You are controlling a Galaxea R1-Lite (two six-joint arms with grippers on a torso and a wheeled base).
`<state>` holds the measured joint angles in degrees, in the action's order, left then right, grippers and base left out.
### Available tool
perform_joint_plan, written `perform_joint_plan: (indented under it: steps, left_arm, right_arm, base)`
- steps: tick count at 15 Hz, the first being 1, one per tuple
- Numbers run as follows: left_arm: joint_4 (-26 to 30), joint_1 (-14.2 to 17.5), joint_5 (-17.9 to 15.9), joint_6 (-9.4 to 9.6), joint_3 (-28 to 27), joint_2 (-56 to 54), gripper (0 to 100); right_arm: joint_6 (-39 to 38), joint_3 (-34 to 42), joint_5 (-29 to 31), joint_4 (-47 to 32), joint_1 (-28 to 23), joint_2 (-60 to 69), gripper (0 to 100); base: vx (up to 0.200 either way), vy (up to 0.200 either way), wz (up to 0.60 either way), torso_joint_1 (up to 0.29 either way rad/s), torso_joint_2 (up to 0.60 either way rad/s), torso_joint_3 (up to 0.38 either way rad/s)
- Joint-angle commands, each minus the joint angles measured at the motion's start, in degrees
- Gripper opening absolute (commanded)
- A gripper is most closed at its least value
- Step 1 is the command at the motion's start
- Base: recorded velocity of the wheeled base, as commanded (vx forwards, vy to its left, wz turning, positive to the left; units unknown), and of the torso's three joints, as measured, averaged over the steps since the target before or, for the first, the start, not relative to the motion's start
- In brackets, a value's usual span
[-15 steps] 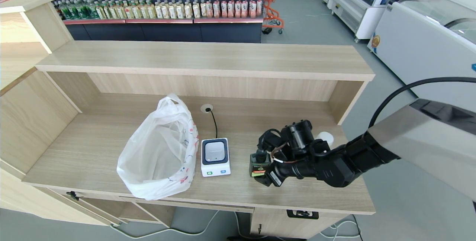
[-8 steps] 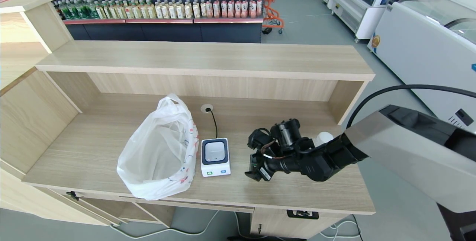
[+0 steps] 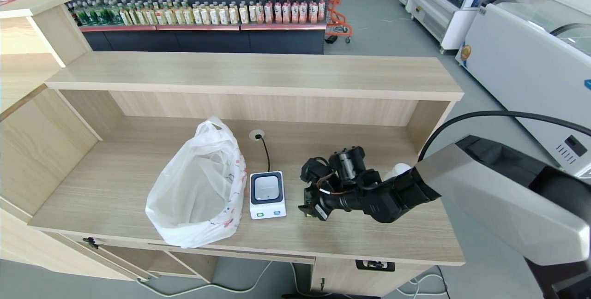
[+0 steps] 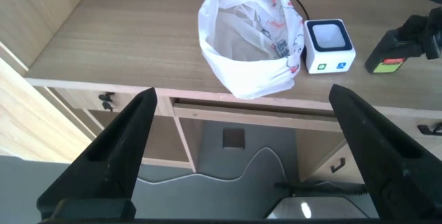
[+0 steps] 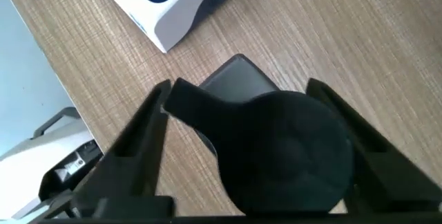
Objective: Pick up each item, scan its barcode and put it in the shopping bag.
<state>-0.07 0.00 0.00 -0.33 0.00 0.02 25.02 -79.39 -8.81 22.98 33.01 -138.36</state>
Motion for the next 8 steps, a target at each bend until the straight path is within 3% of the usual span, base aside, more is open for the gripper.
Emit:
perform_joint_plan:
  steps: [1,6,8]
  left_arm:
    - [-0.01,0.0,0.0,-0.02,0.0,0.06,100]
    - [-0.01,0.0,0.0,-0.02,0.0,0.06,100]
    - [-0.01,0.0,0.0,-0.02,0.0,0.06,100]
  right_arm:
    - [0.39,1.69,0.11,-0.22,-0.05,1.08,0]
    - [0.03,8.72,0.11,0.05,-1.11,8.46,0]
    - [-4.62,9.78,0.11,0.05,-1.46,13.65,0]
  base:
    - [0.0,0.0,0.0,0.0,0.0,0.0]
    - [0.0,0.0,0.0,0.0,0.0,0.0]
    - [0.0,0.0,0.0,0.0,0.0,0.0]
